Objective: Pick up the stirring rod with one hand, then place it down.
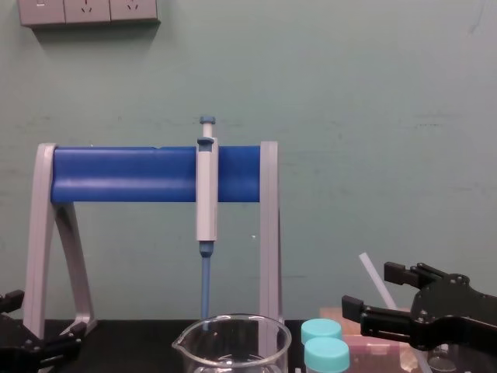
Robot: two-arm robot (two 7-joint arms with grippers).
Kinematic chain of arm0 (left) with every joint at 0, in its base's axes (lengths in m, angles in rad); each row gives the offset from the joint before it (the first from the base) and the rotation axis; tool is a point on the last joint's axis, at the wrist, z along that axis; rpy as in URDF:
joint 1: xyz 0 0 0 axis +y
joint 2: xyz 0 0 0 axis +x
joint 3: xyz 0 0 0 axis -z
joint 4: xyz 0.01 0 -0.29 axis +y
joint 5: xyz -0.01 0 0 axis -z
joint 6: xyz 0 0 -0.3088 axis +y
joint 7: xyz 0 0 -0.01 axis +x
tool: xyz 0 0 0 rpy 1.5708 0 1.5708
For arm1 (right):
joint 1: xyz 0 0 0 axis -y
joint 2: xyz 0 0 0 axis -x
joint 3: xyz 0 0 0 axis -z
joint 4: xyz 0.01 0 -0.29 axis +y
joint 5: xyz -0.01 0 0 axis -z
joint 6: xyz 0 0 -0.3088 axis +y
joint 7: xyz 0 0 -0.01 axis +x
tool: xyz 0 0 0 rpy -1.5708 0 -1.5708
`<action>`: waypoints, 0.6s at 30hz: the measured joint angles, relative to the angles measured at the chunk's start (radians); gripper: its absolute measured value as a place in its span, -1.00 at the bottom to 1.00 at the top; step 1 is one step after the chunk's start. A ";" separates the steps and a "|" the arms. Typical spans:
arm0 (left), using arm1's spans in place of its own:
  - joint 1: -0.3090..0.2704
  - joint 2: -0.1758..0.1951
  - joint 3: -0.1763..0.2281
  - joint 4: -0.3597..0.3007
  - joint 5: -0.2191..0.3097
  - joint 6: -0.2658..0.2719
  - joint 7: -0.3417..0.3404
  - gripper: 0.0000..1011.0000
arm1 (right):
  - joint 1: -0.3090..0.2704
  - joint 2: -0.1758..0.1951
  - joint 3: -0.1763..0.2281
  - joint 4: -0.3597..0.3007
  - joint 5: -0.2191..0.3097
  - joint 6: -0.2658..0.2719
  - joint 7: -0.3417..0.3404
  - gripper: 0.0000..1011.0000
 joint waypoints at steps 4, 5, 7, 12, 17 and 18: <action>0.000 0.000 0.000 0.000 0.000 0.000 0.000 0.98 | 0.000 0.000 -0.001 0.000 0.000 0.000 0.000 0.98; 0.000 0.000 0.000 0.000 0.000 0.000 0.000 0.98 | 0.000 0.000 -0.001 0.000 0.000 0.000 0.000 0.98; 0.000 0.000 0.000 0.000 0.000 0.000 0.000 0.98 | 0.000 0.001 -0.002 -0.001 0.000 0.000 0.000 0.98; 0.000 0.000 0.000 0.000 0.000 0.000 0.000 0.98 | 0.000 0.001 -0.003 -0.001 0.000 -0.001 0.000 0.94; 0.000 0.000 0.000 0.000 0.000 0.000 0.000 0.98 | 0.001 0.001 -0.003 -0.001 0.001 -0.001 0.000 0.72; 0.000 0.000 0.000 0.000 0.000 0.000 0.000 0.98 | 0.001 0.001 -0.003 -0.001 0.001 -0.001 0.000 0.69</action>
